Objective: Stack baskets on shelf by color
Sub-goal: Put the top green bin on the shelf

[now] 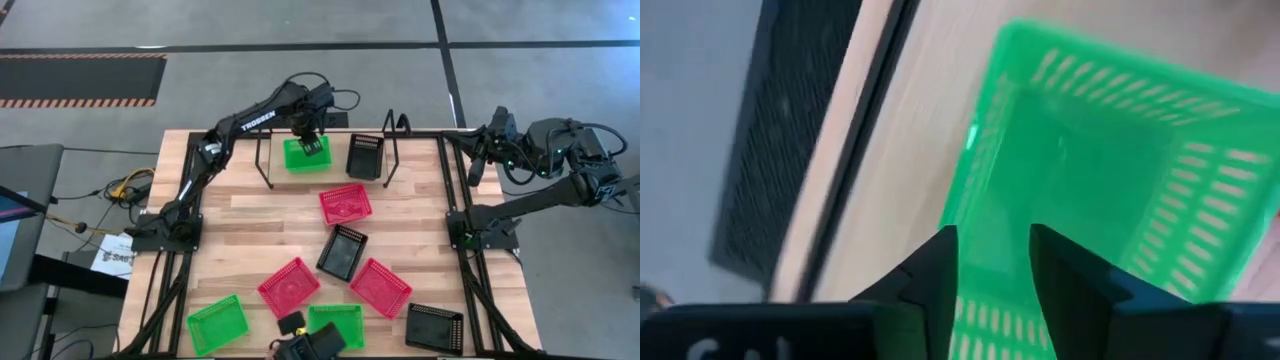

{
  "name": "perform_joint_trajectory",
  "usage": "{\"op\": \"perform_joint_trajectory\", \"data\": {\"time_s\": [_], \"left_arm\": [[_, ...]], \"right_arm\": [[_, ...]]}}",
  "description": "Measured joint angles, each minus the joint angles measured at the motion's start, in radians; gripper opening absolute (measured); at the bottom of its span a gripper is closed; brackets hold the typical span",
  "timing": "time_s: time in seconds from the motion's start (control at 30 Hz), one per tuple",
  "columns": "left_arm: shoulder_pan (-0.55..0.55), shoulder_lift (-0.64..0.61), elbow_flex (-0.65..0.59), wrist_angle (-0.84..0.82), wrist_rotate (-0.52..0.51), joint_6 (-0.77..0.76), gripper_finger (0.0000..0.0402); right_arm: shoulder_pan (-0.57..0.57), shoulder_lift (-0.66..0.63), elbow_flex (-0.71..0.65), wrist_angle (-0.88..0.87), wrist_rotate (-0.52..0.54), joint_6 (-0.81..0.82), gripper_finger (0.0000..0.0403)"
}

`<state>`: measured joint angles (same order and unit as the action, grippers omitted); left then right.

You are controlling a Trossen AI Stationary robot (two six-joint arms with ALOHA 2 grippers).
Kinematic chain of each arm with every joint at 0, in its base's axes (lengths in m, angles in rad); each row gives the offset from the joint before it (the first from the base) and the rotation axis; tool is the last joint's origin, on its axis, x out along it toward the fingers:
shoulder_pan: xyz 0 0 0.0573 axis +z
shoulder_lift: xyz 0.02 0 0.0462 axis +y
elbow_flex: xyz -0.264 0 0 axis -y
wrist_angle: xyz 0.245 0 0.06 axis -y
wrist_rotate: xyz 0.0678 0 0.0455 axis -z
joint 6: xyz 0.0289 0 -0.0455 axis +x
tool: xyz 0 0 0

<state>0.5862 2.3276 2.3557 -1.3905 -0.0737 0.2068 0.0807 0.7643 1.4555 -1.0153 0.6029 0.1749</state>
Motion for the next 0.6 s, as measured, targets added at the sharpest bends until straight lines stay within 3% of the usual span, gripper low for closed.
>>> {"op": "perform_joint_trajectory", "data": {"time_s": [0.17,0.3,0.43,0.6], "left_arm": [[-0.023,-0.002,0.0,0.056,0.063,0.288,0.0094],[-0.056,-0.008,0.0,0.047,0.178,0.505,0.0075],[-0.08,-0.008,0.0,0.051,0.226,0.409,0.0044],[-0.105,-0.015,0.0,0.046,0.081,0.056,0.0006]], "right_arm": [[0.0,0.0,0.0,0.0,-0.001,0.0,0.0001],[0.0,0.0,0.0,0.003,-0.001,0.004,0.0001],[0.0,0.0,0.0,0.008,-0.002,0.025,0.0001],[0.0,0.0,0.0,0.009,-0.002,0.036,0.0001]]}}
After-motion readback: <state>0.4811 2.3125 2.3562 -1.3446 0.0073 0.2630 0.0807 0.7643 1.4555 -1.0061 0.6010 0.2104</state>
